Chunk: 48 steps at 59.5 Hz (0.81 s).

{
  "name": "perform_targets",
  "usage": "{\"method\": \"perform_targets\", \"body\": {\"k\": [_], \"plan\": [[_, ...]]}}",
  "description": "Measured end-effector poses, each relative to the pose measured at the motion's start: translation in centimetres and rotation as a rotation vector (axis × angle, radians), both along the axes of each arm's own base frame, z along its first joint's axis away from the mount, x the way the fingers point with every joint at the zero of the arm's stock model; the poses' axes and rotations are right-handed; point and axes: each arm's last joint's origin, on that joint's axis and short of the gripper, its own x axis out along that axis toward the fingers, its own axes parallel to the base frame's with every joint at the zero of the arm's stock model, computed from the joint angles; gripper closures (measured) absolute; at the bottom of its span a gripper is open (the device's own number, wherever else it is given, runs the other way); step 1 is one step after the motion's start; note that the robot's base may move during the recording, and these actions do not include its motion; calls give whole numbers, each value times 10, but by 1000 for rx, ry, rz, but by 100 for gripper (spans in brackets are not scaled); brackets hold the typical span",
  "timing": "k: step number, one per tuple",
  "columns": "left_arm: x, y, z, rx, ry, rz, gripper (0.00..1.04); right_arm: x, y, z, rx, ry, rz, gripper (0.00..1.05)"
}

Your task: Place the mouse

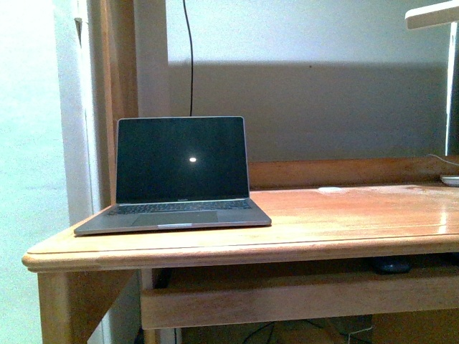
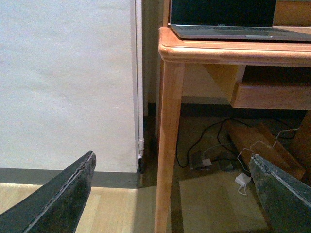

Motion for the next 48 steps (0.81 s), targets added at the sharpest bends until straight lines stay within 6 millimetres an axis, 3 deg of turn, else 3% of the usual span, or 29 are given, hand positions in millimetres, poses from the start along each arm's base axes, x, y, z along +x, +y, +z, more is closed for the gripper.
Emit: {"method": "perform_targets", "body": {"k": [4,10,29,37,48], "plan": [[12,-3,2,30,128,-126,8,0,0,0,0,0,0,7],[44,-4,3,193,136,-153,8,0,0,0,0,0,-3,7],[163,-35,-19,895,-213,-380,8,0,0,0,0,0,0,7],[200,-47,-34,1075,-325,-463,8,0,0,0,0,0,0,7],[241,-61,-43,1191,-401,-523,8,0,0,0,0,0,0,7]]}}
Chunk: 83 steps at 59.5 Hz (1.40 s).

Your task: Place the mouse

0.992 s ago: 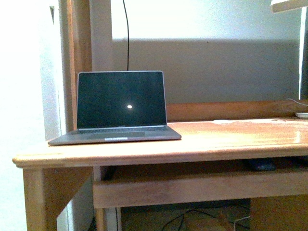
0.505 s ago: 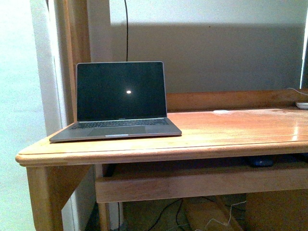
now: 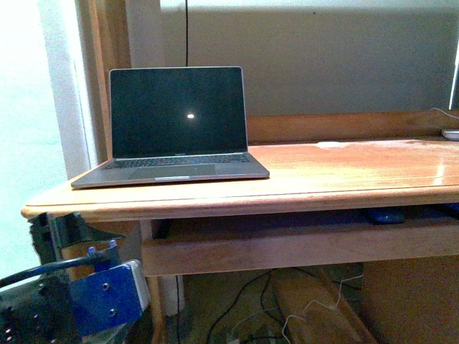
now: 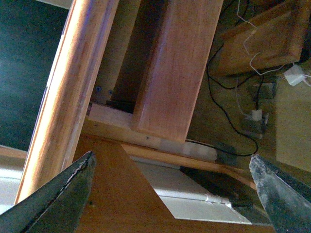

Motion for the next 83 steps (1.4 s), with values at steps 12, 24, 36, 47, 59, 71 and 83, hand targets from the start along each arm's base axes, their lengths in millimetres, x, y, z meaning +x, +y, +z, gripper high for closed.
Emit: {"method": "perform_targets", "body": {"k": [12,24,36,47,59,71,83], "plan": [[39,-17,-3,42,-64,-86,8,0,0,0,0,0,0,7],[63,-34,-16,34,-71,-145,8,0,0,0,0,0,0,7],[78,-41,-38,30,-63,-130,8,0,0,0,0,0,0,7],[71,-37,-51,69,47,-68,8,0,0,0,0,0,0,7],[37,-35,-38,60,289,-62,7,0,0,0,0,0,0,7],[-9,-32,-12,-116,563,-88,7,0,0,0,0,0,0,7],[-46,-29,17,-462,810,-15,7,0,0,0,0,0,0,7]]}}
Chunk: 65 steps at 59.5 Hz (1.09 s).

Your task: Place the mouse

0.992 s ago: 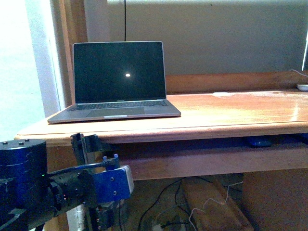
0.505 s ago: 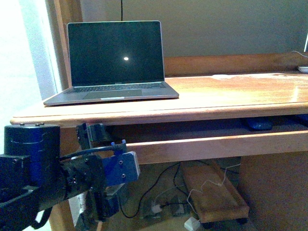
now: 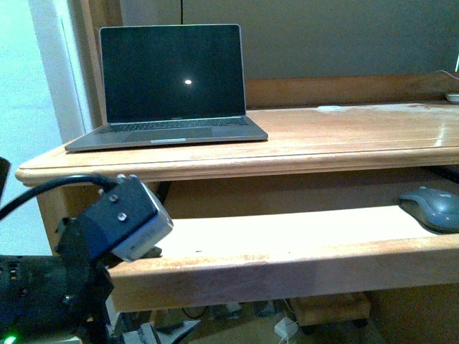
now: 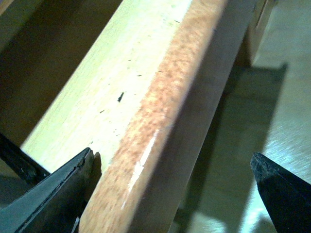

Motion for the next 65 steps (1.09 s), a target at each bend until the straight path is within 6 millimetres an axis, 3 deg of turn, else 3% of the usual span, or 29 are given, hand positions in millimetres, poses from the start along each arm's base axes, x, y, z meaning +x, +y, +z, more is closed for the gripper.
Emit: {"method": "perform_targets", "body": {"k": [12,17,24,30,35,41,46,51,58,65], "plan": [[-50,4,31,-281,220,222,10,0,0,0,0,0,0,7],[-69,5,40,-338,-52,480,22,0,0,0,0,0,4,7],[-93,31,60,-468,-337,837,41,0,0,0,0,0,-3,7],[-107,46,54,-485,-356,906,59,0,0,0,0,1,0,7],[-119,56,43,-472,-328,901,78,2,-2,1,107,244,-175,7],[-130,66,40,-484,-335,905,103,33,-7,32,170,220,-227,7],[-137,71,37,-485,-334,907,102,63,-8,58,175,169,-227,7],[-142,74,35,-484,-333,905,102,92,-3,70,159,190,-217,7],[-150,79,33,-485,-334,906,102,132,12,72,87,283,-173,7],[-155,87,24,-489,-331,890,102,158,23,70,0,352,-140,7]]}}
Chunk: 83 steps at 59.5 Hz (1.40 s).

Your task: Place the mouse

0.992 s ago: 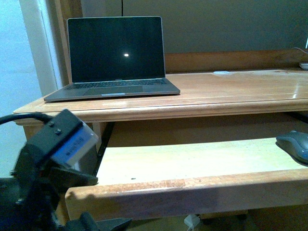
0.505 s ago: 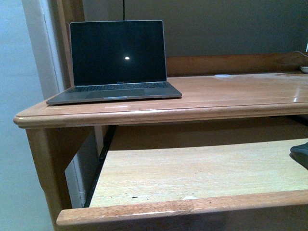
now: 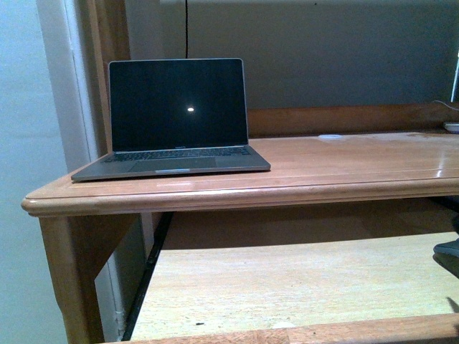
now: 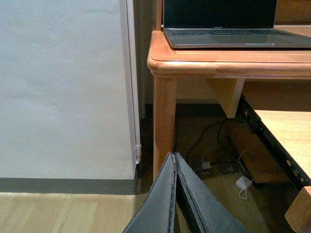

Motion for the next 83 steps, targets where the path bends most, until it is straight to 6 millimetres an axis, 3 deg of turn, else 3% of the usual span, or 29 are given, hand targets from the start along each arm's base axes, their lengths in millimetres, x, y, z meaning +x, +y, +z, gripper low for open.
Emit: {"method": "perform_targets", "body": {"k": [14,48,65,77,83], "plan": [[-11,4,2,-1,-7,18,102,32,-3,1,-138,99,9,7],[-26,4,4,-1,-14,19,102,62,-18,-39,-112,247,2,7],[-30,4,3,-1,-14,19,102,67,-20,-43,-50,232,15,49],[-41,4,1,-1,-9,19,102,60,-22,-37,0,222,19,50],[-41,4,1,-1,-10,18,102,48,-21,-24,38,213,47,50]]}}
